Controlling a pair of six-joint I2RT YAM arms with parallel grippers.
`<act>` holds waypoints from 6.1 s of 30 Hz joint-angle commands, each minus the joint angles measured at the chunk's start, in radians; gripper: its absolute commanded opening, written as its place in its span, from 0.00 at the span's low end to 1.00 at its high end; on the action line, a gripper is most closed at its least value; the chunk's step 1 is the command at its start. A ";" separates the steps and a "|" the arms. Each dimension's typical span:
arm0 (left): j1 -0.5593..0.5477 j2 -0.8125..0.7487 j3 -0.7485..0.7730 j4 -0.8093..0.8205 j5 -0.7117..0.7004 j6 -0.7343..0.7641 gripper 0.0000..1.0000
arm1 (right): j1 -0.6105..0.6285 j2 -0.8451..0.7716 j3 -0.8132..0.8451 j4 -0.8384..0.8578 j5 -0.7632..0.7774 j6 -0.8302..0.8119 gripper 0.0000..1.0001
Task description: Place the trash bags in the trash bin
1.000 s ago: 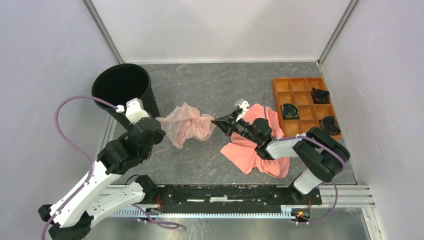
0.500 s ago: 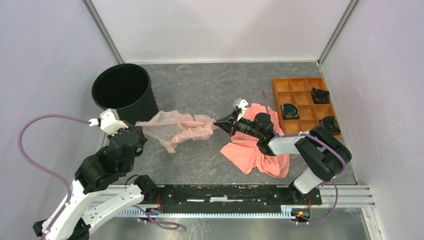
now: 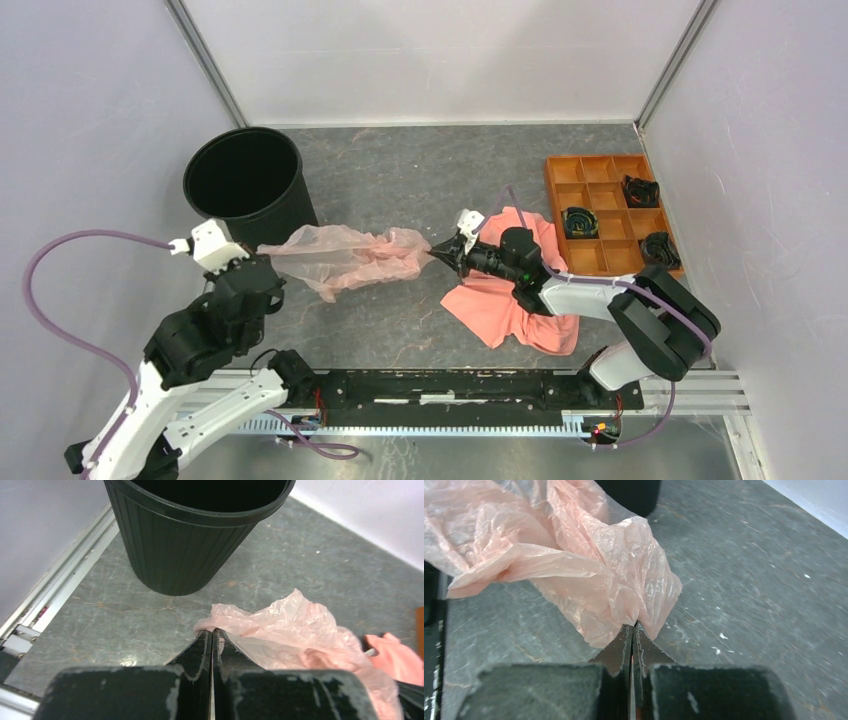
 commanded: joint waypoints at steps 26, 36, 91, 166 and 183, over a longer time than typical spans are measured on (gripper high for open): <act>0.005 -0.091 0.029 0.010 -0.096 -0.012 0.02 | -0.085 0.023 0.047 -0.114 0.340 0.103 0.00; 0.005 -0.081 0.020 0.103 0.000 0.071 0.02 | -0.204 0.128 0.069 -0.036 0.106 0.288 0.00; 0.005 0.203 0.089 0.297 0.429 0.170 0.02 | 0.147 0.174 0.445 -0.226 0.003 -0.363 0.55; -0.009 0.354 -0.251 0.364 0.425 -0.159 0.61 | -0.138 0.221 -0.005 0.657 -0.079 0.579 0.00; -0.007 0.396 -0.178 0.459 0.463 -0.006 0.02 | -0.135 0.137 -0.015 0.590 -0.090 0.509 0.00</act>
